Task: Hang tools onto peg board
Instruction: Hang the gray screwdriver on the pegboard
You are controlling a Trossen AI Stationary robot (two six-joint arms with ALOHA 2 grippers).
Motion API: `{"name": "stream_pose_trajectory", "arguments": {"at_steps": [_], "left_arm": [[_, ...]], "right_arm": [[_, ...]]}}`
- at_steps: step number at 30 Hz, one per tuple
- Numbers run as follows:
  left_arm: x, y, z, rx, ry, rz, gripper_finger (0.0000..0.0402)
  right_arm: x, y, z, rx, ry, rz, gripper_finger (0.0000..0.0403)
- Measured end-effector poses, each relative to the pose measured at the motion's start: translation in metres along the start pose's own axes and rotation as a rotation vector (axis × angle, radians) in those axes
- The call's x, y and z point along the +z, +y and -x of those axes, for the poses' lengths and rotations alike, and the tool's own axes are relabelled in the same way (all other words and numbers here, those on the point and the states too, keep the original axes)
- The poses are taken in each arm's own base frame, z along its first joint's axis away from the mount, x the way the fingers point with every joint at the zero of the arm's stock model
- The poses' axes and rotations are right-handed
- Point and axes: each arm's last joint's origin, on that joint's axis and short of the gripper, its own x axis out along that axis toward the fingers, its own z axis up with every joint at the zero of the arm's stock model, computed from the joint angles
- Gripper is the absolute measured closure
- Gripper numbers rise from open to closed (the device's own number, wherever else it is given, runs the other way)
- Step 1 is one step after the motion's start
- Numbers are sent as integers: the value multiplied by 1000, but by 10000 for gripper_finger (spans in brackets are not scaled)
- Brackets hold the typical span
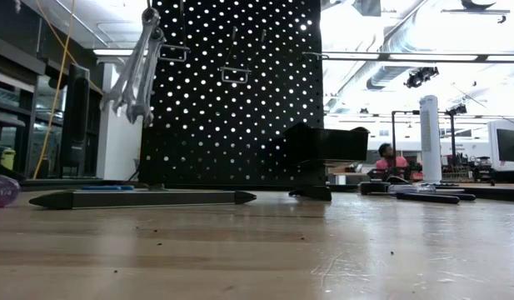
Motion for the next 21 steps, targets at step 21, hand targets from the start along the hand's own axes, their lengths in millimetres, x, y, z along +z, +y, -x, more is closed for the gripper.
{"name": "stream_pose_trajectory", "arguments": {"at_steps": [21], "left_arm": [[31, 22, 30, 238, -42, -64, 161]], "right_arm": [[78, -27, 80, -594, -566, 148, 347]]}}
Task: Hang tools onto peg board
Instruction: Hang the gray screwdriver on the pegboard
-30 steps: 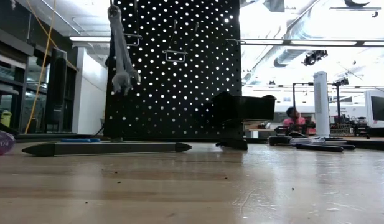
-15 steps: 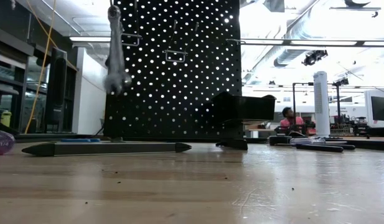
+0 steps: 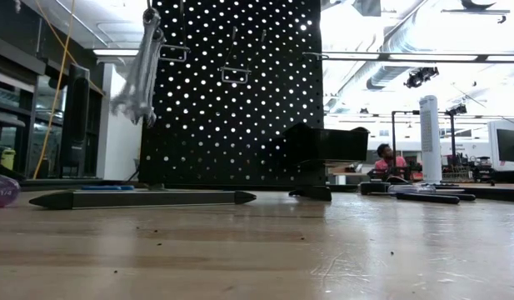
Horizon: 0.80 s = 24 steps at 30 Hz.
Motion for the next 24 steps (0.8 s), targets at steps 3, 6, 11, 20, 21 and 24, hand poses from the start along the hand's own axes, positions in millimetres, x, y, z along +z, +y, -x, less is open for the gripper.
{"name": "stream_pose_trajectory", "arguments": {"at_steps": [3, 6, 11, 20, 21, 24], "left_arm": [[0, -1, 0, -1, -5, 8, 163], [2, -2, 1, -9, -17, -1, 163], [9, -4, 4, -18, -67, -7, 163], [11, -5, 5, 2, -81, -23, 163], [11, -5, 6, 3, -81, -22, 163], [11, -5, 6, 4, -81, -23, 163]], "right_arm": [[-6, -3, -8, -10, 16, -18, 347], [-17, -3, -18, -16, 37, -23, 347], [-33, -5, -29, -49, 78, -5, 347], [-37, -7, -29, -64, 110, 10, 347], [-38, -7, -29, -65, 115, 4, 347], [-41, -7, -29, -67, 143, -14, 347]]}}
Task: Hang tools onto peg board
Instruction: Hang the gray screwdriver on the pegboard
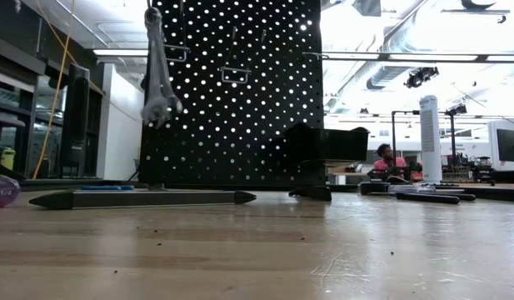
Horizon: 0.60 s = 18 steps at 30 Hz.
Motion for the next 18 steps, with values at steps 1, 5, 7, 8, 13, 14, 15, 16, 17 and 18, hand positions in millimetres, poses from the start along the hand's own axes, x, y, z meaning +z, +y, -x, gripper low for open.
{"name": "stream_pose_trajectory", "arguments": {"at_steps": [1, 5, 7, 8, 13, 14, 15, 16, 17, 18], "left_arm": [[0, 0, 0, 0, 0, 1, 163], [0, 0, 0, 1, -3, 5, 163], [1, 0, 0, 2, -9, 10, 163], [1, 0, 0, 2, -11, 13, 163], [1, 0, 0, 2, -11, 22, 163], [1, 0, 0, 0, -11, 23, 163], [1, 0, 0, -1, -11, 32, 163], [1, 0, 0, -5, -11, 37, 163], [1, 0, 0, -9, -11, 38, 163], [1, 0, 0, -10, -10, 37, 163]], "right_arm": [[-2, 0, 0, -2, 15, -6, 347], [-10, -2, -1, -37, 76, -55, 347], [-13, -4, -2, -47, 95, -97, 347], [-14, -4, -2, -50, 102, -114, 347], [-18, -5, -2, -59, 130, -169, 287], [-18, -5, -2, -60, 133, -180, 266], [-19, -4, -1, -58, 138, -182, 247], [-19, -3, 0, -56, 139, -188, 230], [-19, -3, 1, -54, 141, -187, 216], [-19, -2, 2, -51, 142, -186, 205]]}}
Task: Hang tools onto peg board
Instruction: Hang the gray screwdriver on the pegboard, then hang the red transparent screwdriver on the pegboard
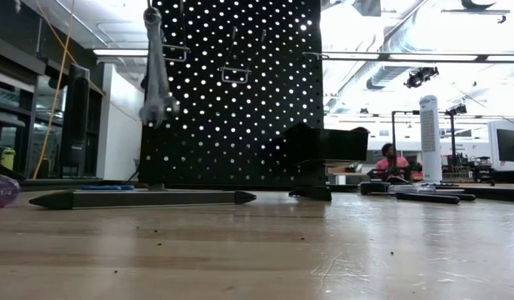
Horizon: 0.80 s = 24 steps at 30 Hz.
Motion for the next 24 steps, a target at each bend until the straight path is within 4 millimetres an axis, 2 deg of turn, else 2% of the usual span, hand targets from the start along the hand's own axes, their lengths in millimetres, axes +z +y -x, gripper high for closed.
{"name": "stream_pose_trajectory", "arguments": {"at_steps": [3, 7, 14, 20, 24], "left_arm": [[2, 1, 1, 0, -4, 3, 163], [7, 4, 5, -6, -11, 16, 163], [4, 2, 21, -21, 93, 15, 163], [-7, -2, 30, -25, 202, 44, 163], [-19, -5, 38, -31, 307, 88, 163]], "right_arm": [[1, 2, 3, 8, -6, 31, 187], [6, 1, 12, 8, -17, 64, 183], [18, -4, 49, 51, -1, 124, 182], [8, -3, 76, 122, 109, 173, 181], [-8, -2, 90, 210, 261, 199, 181]]}}
